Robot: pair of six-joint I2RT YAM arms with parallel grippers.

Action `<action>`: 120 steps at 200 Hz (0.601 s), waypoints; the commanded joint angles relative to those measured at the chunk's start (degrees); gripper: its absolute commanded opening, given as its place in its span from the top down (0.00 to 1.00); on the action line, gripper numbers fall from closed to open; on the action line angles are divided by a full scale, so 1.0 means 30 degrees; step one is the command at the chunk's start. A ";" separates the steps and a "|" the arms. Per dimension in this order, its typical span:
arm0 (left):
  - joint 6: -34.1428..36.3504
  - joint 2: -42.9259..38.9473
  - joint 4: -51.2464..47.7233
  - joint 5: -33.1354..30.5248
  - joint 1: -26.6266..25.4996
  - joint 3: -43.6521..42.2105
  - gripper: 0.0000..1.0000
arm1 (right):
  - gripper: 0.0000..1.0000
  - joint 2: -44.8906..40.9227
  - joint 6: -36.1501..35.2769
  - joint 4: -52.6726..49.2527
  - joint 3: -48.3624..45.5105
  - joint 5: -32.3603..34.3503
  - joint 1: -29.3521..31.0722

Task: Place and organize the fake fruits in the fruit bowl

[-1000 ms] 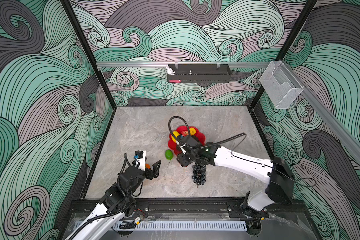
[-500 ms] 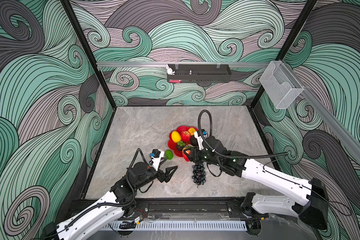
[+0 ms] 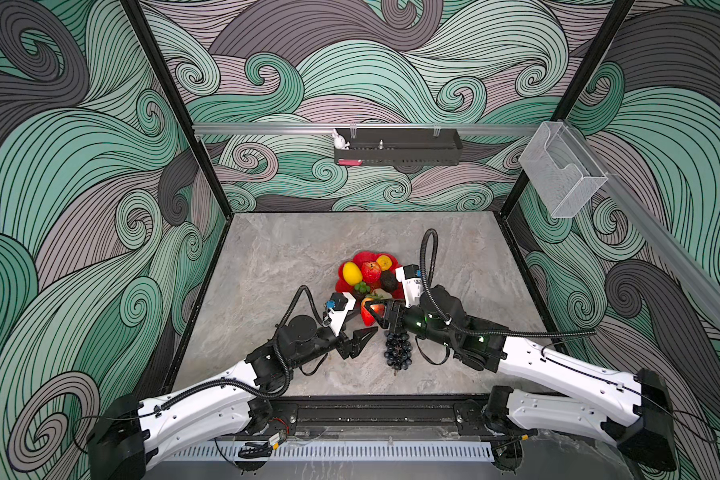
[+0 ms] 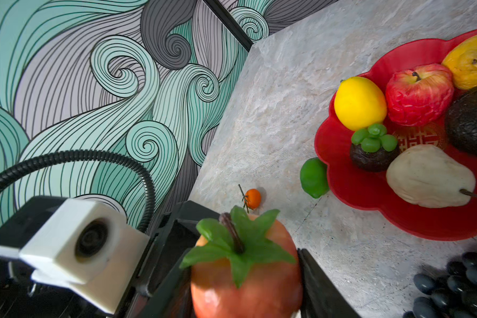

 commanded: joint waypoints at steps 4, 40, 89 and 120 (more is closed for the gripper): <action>0.0246 0.0269 0.1280 -0.0637 -0.0187 0.0959 0.30 | 0.48 -0.0283 0.0470 0.1286 -0.0476 0.0081 0.0379; -0.0122 0.0765 0.1272 -0.1045 -0.0212 0.1273 0.40 | 0.48 -0.0112 0.0286 0.1518 -0.0572 0.0262 0.0721; -0.0216 0.1216 0.1163 -0.1137 -0.0245 0.1523 0.54 | 0.47 -0.0134 0.0132 0.1498 -0.0574 0.0514 0.0854; 0.0128 0.1128 0.0868 -0.1366 -0.0245 0.1523 0.59 | 0.40 -0.0082 -0.0054 0.1205 -0.0503 0.0677 0.0834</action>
